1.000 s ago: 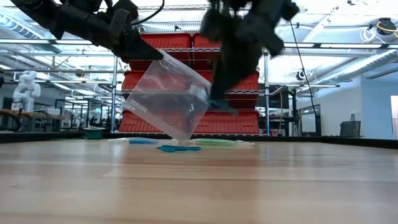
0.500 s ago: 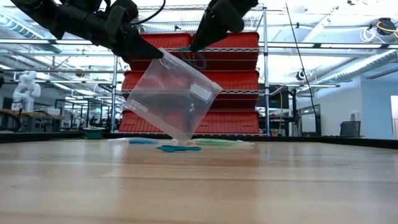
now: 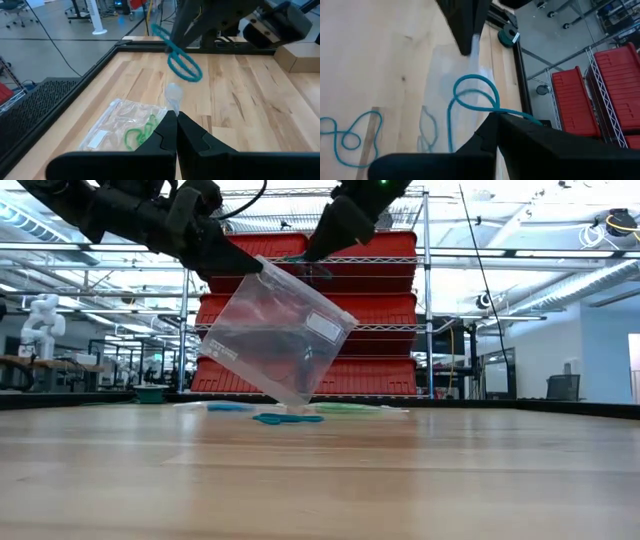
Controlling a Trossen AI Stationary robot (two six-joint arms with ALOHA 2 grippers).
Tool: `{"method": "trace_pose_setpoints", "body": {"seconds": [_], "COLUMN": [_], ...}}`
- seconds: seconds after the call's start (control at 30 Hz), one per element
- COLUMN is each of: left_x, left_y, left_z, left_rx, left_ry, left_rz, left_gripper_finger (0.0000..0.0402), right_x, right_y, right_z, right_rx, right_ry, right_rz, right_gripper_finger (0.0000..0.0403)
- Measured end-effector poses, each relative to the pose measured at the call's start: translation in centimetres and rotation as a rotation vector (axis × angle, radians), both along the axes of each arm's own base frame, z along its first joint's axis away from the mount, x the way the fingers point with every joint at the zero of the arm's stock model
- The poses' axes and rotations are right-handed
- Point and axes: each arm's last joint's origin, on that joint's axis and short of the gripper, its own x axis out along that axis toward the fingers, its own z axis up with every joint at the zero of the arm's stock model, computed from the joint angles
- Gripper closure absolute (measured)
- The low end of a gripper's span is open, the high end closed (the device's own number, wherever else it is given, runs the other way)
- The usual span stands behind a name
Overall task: Sort rubber bands
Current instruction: Put the blue rubber band into the transparent zip bag
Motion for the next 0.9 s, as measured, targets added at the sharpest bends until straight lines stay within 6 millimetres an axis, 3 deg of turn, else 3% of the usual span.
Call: {"method": "trace_pose_setpoints", "body": {"seconds": [0.33,0.9], "left_x": [0.0,0.1], "left_y": [0.0,0.0], "left_z": [0.1,0.2], "left_rx": [0.0,-0.015], "left_ry": [-0.006,-0.026], "left_rz": [0.0,0.005], "left_gripper_finger": [0.0401,0.0401], "right_x": [1.0,1.3], "right_y": [-0.2,0.0], "right_z": [-2.1,-2.2], "right_rx": [-0.003,0.156], "right_ry": [0.053,0.01], "right_rz": [-0.006,0.045], "right_gripper_finger": [0.0403,0.0403]}}
